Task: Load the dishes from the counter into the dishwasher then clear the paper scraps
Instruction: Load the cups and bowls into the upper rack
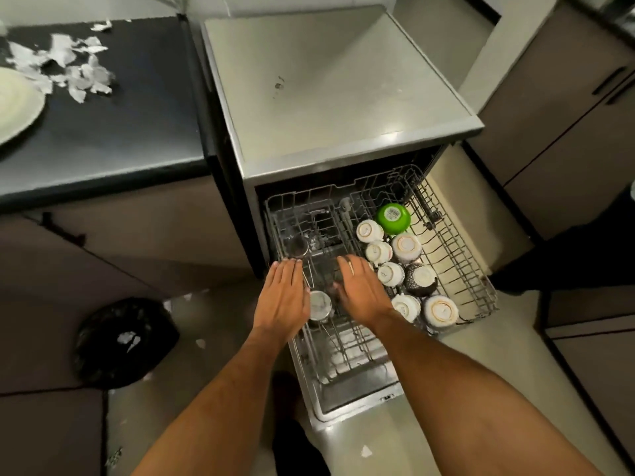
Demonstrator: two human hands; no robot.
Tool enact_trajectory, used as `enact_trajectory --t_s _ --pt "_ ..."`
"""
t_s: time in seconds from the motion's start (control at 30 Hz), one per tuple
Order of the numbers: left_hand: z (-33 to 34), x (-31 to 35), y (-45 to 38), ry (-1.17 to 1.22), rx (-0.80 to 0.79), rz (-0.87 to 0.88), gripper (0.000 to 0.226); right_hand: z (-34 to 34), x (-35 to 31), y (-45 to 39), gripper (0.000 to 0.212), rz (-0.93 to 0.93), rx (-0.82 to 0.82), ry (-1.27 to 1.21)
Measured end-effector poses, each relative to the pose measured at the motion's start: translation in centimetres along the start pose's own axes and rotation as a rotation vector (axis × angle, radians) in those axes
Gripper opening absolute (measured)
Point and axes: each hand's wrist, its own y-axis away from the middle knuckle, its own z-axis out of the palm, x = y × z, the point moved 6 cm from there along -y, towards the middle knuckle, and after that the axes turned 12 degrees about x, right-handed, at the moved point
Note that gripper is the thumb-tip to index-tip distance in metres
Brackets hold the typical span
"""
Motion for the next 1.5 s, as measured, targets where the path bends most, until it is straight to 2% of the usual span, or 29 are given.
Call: enact_trajectory --t_s 0.27,0.53,0.67,0.77,0.93,1.1,1.23,1.5 --pt "0.0 7.4 4.8 0.093 -0.018 -0.014 0.058 -2.5 5.2 7.2 0.058 0.029 -0.006 0.065" --pt "3.9 14.6 7.5 0.103 -0.093 -0.002 0.062 -1.8 11.3 11.8 0.056 0.068 -0.021 0.091" --pt "6.2 18.1 8.3 0.131 -0.101 -0.065 0.061 -0.5 14.4 13.4 0.050 -0.009 -0.015 0.136" --pt "7.9 19.9 8.6 0.116 -0.080 -0.139 0.062 1.0 16.5 13.9 0.055 -0.060 -0.041 0.156" --pt "11.4 22.2 10.1 0.058 -0.085 -0.209 0.059 4.0 19.3 15.4 0.066 -0.149 -0.156 0.176" --pt "15.1 23.1 12.1 -0.012 -0.114 -0.259 0.064 7.9 21.9 16.8 0.068 -0.194 -0.258 0.118" --pt "16.2 23.3 12.7 -0.082 -0.070 -0.294 0.064 9.2 22.2 17.3 0.077 -0.243 -0.185 0.128" --pt "18.5 23.8 12.4 -0.176 0.110 -0.332 0.061 11.4 22.8 17.2 0.073 -0.237 0.017 0.059"
